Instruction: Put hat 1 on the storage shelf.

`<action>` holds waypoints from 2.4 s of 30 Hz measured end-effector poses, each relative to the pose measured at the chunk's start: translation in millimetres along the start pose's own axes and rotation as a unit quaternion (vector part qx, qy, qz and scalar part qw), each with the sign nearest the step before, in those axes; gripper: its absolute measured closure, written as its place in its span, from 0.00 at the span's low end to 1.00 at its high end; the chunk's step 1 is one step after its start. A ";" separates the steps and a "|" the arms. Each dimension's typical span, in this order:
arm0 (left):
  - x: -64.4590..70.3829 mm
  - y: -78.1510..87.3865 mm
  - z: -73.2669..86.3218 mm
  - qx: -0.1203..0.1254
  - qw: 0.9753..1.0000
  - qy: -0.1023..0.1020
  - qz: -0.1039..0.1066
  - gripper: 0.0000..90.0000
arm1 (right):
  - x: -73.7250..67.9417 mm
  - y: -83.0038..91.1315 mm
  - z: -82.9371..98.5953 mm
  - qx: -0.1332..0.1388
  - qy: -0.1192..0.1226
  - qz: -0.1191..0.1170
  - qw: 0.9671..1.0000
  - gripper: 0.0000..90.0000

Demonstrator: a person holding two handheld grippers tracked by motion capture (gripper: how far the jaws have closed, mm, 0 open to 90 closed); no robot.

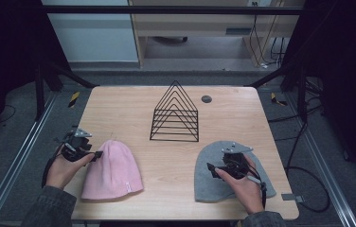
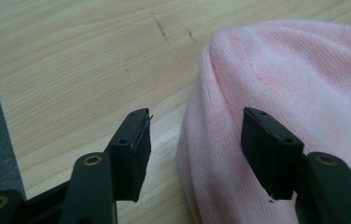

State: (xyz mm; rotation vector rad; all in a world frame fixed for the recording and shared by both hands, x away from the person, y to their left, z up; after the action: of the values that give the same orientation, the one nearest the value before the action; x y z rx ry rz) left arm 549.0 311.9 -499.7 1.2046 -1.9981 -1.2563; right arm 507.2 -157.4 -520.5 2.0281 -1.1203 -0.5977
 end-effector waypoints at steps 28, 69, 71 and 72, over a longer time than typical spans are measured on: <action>16.7 -16.7 -9.2 0.002 0.998 0.001 0.066 0.91 | -3.9 -3.1 1.3 -0.009 0.005 -0.009 1.000 0.20; 118.0 174.4 -123.0 0.204 0.962 -0.172 0.060 0.96 | -136.6 -4.8 -87.3 0.037 0.170 -0.113 0.978 0.48; 127.2 178.8 -126.5 0.213 0.959 -0.173 0.076 0.96 | -139.4 -9.5 -89.7 0.038 0.171 -0.116 0.978 0.47; 127.2 178.8 -126.5 0.213 0.959 -0.173 0.076 0.96 | -139.4 -9.5 -89.7 0.038 0.171 -0.116 0.978 0.47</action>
State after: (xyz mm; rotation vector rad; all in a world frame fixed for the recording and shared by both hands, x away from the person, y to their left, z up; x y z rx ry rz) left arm 507.4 177.1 -289.3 1.0345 -2.6676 -1.0447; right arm 502.2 -0.9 -465.2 2.2402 -0.7179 -0.3031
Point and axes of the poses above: each handheld gripper's, and its own axes: y roughly backward along the jaws, z roughly out of its underside, x roughly to its right, the point moved 7 cm from there along -y, roughly forward along the jaws, and after that the axes turned 9 degrees about -x, right-handed, at the moved point
